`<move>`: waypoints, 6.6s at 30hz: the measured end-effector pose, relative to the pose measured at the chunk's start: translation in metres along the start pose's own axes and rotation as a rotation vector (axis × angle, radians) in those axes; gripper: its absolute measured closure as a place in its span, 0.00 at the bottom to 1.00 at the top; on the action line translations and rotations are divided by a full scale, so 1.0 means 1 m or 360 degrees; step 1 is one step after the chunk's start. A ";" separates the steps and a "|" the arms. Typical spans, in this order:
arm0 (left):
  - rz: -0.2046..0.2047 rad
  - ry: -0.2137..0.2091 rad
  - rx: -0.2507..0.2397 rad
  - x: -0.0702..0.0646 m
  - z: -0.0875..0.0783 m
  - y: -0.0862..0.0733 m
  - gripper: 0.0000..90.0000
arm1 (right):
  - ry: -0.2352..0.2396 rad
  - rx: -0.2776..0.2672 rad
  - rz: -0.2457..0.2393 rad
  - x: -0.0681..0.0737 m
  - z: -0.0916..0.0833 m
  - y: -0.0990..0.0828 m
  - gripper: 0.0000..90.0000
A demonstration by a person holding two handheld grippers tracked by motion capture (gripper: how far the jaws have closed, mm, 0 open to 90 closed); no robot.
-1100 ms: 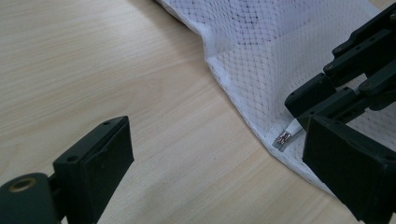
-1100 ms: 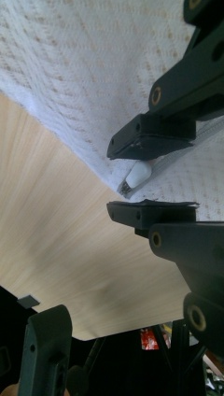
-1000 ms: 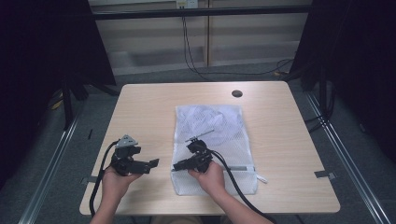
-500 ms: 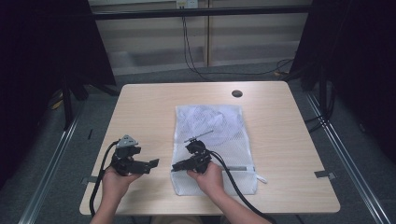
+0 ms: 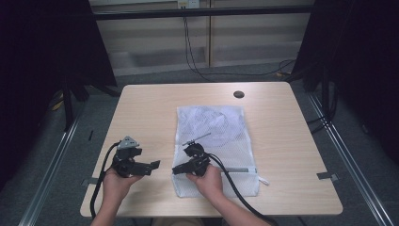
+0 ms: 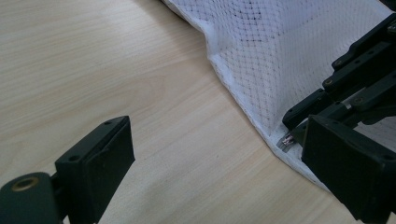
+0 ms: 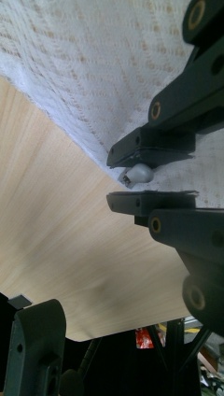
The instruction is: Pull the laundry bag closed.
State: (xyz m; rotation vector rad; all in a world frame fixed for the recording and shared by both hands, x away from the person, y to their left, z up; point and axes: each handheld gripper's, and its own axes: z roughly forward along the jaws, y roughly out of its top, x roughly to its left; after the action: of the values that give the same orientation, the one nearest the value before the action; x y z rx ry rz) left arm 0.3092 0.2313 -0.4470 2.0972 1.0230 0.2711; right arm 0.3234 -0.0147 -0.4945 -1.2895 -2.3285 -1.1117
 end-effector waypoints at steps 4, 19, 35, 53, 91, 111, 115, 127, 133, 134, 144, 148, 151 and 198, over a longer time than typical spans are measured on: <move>-0.0004 0.0005 -0.0001 0.000 0.000 0.000 0.10 | -0.0008 0.0006 0.0003 0.001 0.003 0.000 0.84; -0.0011 0.0005 -0.0009 0.000 -0.001 0.000 0.11 | -0.0064 0.0047 -0.0007 0.004 0.006 0.003 0.91; -0.0006 -0.0008 -0.0006 -0.001 0.001 0.000 0.11 | -0.0095 0.0042 -0.0030 0.004 0.003 0.003 0.92; -0.0039 -0.0116 -0.0018 -0.005 0.005 0.000 0.12 | 0.0015 -0.0066 0.0023 -0.001 -0.025 0.009 0.93; -0.0178 -0.0519 0.0086 -0.026 0.037 0.004 0.26 | 0.0032 -0.0168 -0.0022 -0.001 -0.043 0.010 0.94; -0.0215 -0.0672 0.0106 -0.036 0.053 0.008 0.40 | 0.0041 -0.0206 -0.0033 0.001 -0.052 0.010 0.95; -0.0236 -0.0693 0.0106 -0.038 0.056 0.008 0.41 | 0.0039 -0.0202 -0.0033 0.002 -0.053 0.011 0.95; -0.0242 -0.0728 0.0117 -0.040 0.060 0.009 0.49 | 0.0058 -0.0203 -0.0025 0.003 -0.053 0.012 0.95; -0.0247 -0.0736 0.0121 -0.041 0.062 0.009 0.53 | 0.0063 -0.0201 -0.0025 0.004 -0.054 0.013 0.95; -0.0245 -0.0729 0.0120 -0.042 0.062 0.009 0.55 | 0.0063 -0.0206 -0.0029 0.004 -0.053 0.013 0.95; -0.0262 -0.0752 0.0107 -0.042 0.064 0.009 0.69 | 0.0072 -0.0210 -0.0029 0.005 -0.053 0.014 0.95; -0.0264 -0.0763 0.0106 -0.042 0.064 0.009 0.76 | 0.0068 -0.0208 -0.0032 0.005 -0.053 0.014 0.95; -0.0264 -0.0760 0.0105 -0.042 0.064 0.009 0.82 | 0.0067 -0.0209 -0.0034 0.005 -0.054 0.014 0.95; -0.0390 -0.0748 0.0068 -0.037 0.060 0.007 0.98 | 0.0034 -0.0197 -0.0018 -0.007 -0.070 0.007 0.97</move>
State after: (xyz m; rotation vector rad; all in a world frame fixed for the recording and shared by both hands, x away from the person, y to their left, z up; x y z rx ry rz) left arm 0.3178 0.1680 -0.4775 1.9164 0.9841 -0.3537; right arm 0.3239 -0.0680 -0.4479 -1.3007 -2.2866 -1.2846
